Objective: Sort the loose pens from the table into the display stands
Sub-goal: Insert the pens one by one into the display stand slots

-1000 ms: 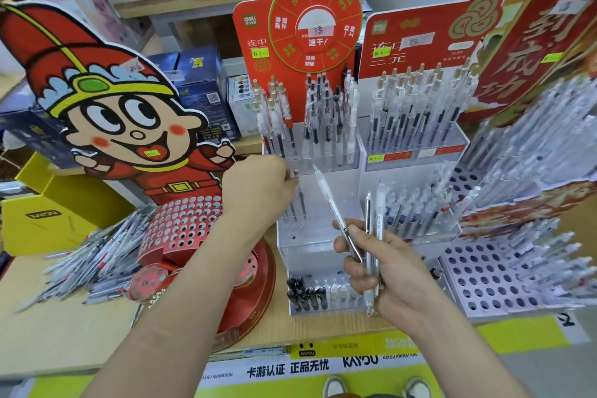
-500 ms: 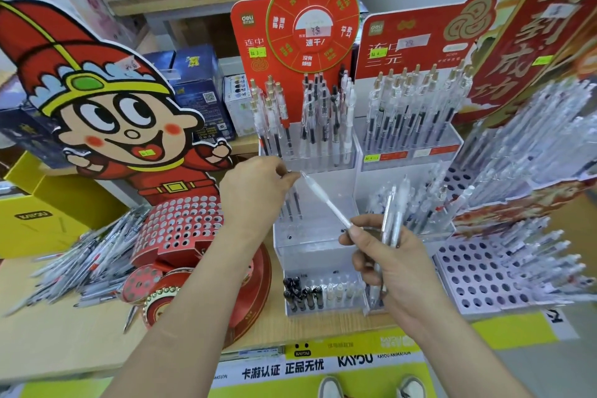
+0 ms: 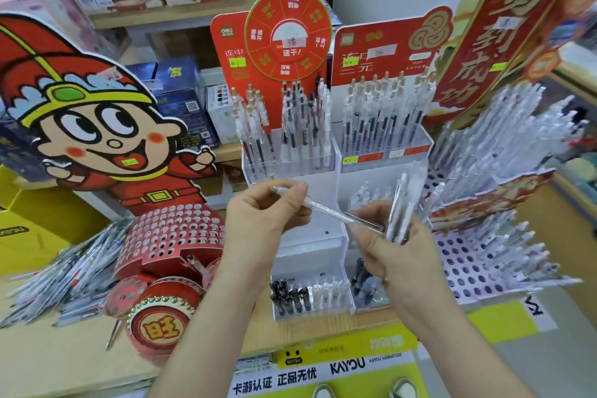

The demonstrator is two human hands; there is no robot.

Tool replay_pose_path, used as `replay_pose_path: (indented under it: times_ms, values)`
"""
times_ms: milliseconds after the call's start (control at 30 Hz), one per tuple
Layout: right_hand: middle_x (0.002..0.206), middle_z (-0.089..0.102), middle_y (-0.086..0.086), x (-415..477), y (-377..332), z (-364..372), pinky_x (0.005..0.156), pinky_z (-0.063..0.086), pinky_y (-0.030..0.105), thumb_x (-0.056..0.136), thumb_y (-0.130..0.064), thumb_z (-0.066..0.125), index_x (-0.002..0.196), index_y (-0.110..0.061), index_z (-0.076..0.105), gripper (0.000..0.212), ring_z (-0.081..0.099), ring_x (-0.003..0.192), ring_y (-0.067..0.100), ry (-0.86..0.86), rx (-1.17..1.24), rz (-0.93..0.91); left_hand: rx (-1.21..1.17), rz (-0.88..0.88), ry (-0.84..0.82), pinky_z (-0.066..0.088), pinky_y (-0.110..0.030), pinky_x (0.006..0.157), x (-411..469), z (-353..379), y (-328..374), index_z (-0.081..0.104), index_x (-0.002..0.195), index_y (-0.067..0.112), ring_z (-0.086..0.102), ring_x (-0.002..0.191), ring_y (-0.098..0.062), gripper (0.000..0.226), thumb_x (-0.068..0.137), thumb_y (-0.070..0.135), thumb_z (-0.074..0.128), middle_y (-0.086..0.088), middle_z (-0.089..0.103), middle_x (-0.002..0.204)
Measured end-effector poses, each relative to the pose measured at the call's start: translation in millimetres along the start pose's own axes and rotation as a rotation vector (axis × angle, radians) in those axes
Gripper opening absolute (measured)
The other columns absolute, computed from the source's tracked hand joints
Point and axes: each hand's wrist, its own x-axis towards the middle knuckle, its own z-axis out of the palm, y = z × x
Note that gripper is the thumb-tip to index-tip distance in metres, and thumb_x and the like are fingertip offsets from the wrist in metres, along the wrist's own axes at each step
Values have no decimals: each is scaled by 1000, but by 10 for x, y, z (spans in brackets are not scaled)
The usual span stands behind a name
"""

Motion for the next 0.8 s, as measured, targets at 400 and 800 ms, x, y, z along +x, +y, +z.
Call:
replay_pose_path:
  times_ms: [400, 800]
  values:
    - [64, 62, -1, -71, -196, -515, 37, 29, 18, 77, 1, 71, 87, -8, 63, 15, 44, 44, 7, 260, 96, 36, 374, -79, -485, 48, -24, 65, -230, 595, -376, 71, 76, 14, 61, 67, -11, 7, 82, 13, 73, -7, 69, 71]
    - [86, 67, 10, -274, -284, -1877, 44, 25, 24, 96, -6, 50, 97, -7, 74, 25, 44, 58, 15, 286, 97, 214, 454, -91, -453, 50, -20, 67, -297, 1538, -886, 64, 102, 48, 67, 77, -5, 34, 86, 19, 71, 4, 72, 84]
